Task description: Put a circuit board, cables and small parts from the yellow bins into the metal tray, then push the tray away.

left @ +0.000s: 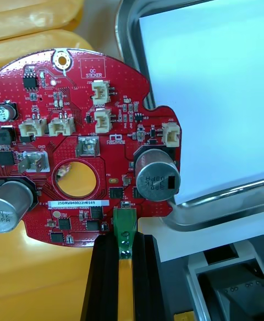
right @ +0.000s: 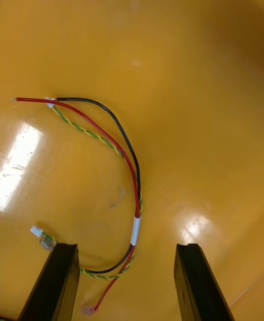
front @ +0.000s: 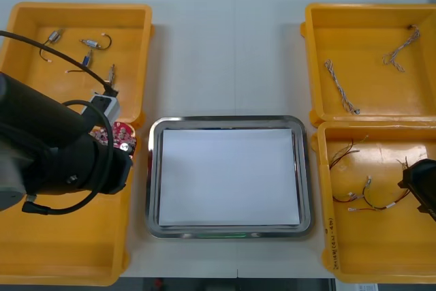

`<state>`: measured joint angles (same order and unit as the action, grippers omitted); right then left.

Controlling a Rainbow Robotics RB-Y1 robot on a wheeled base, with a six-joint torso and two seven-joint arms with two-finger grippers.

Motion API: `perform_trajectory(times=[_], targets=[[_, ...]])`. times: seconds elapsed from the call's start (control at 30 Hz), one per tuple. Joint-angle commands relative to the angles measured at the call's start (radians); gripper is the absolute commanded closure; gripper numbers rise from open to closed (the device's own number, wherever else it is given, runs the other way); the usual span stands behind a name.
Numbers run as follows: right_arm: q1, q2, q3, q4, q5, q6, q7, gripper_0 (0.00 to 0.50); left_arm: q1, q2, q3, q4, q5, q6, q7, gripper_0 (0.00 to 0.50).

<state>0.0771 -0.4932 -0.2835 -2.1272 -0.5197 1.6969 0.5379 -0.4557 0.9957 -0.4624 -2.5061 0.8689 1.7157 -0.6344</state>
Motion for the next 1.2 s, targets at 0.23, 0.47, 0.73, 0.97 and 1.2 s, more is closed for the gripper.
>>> perform_trajectory(times=[0.23, 0.47, 0.73, 0.97, 1.2], targets=[[-0.002, 0.015, 0.044, 0.053, 0.03, -0.057, 0.01, 0.0, -0.176, -0.077, -0.246, 0.013, -0.082, -0.079, 0.127, 0.5], [0.01, 0.042, 0.047, 0.053, 0.029, -0.057, 0.008, 0.0, -0.228, -0.1, -0.381, 0.079, -0.131, -0.163, 0.16, 0.5], [0.013, 0.056, 0.052, 0.069, 0.027, -0.089, 0.01, 0.0, -0.265, -0.126, -0.498, 0.131, -0.188, -0.232, 0.223, 0.5], [0.015, 0.056, 0.058, 0.11, 0.032, -0.138, 0.01, 0.0, -0.293, -0.137, -0.605, 0.135, -0.245, -0.258, 0.323, 0.5], [0.03, 0.056, 0.06, 0.112, 0.027, -0.14, 0.013, 0.0, -0.305, -0.134, -0.676, 0.145, -0.271, -0.272, 0.355, 0.5]])
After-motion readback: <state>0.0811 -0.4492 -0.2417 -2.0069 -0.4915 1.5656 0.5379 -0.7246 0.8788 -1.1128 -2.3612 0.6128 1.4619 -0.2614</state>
